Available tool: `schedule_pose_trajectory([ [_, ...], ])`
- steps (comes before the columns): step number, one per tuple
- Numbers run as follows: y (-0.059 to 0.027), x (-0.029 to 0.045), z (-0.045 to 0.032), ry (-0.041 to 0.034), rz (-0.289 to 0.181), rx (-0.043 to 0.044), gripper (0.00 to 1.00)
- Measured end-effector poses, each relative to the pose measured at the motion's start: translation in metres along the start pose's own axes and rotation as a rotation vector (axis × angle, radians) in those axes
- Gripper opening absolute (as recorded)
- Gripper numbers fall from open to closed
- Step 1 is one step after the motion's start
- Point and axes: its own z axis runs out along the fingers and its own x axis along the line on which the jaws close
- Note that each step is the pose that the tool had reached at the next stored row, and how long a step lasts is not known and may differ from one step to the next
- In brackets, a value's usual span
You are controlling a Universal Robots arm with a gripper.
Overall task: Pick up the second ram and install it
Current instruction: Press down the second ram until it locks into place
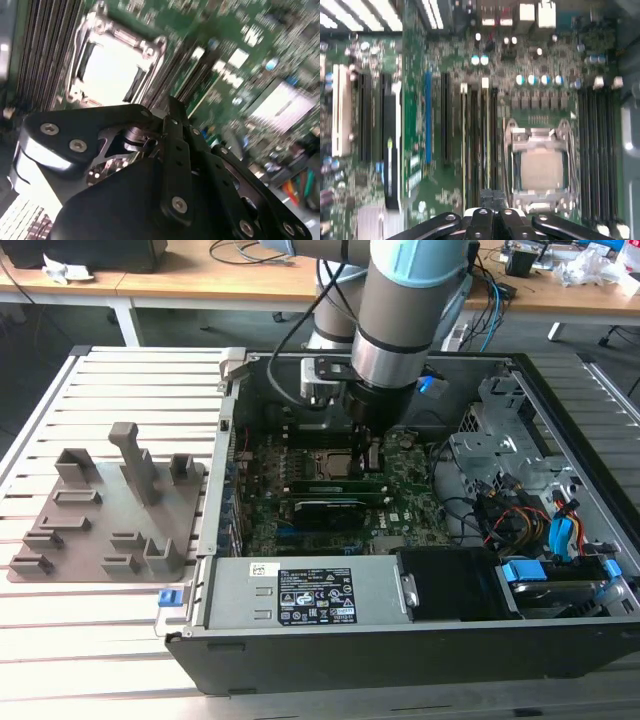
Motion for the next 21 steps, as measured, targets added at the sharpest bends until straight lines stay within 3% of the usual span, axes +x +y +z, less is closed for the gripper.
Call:
schedule_pose_trajectory([
  [5,0.0323,0.0007,0.0028,-0.0001,0.000,0.0023,0.11],
  [7,0.0581,0.0013,0.0058,-0.0001,0.000,0.0044,0.11],
  [9,0.0647,0.0017,0.0121,0.0001,0.000,0.0045,0.11],
  [13,0.0678,0.0021,0.0191,0.0005,0.000,0.0039,0.11],
  [14,0.0673,0.0017,0.0169,-0.0019,0.000,0.0054,0.11],
  [15,0.0588,0.0016,0.0123,-0.0004,0.000,0.0047,0.11],
  [16,0.0476,0.0013,0.0117,-0.0002,0.000,0.0040,0.11],
  [18,0.0338,0.0011,0.0105,0.0000,0.000,0.0038,0.11],
  [19,0.0311,0.0009,0.0091,-0.0002,0.000,0.0039,0.11],
  [21,0.0292,0.0004,-0.0038,-0.0002,0.000,0.0038,0.11],
])
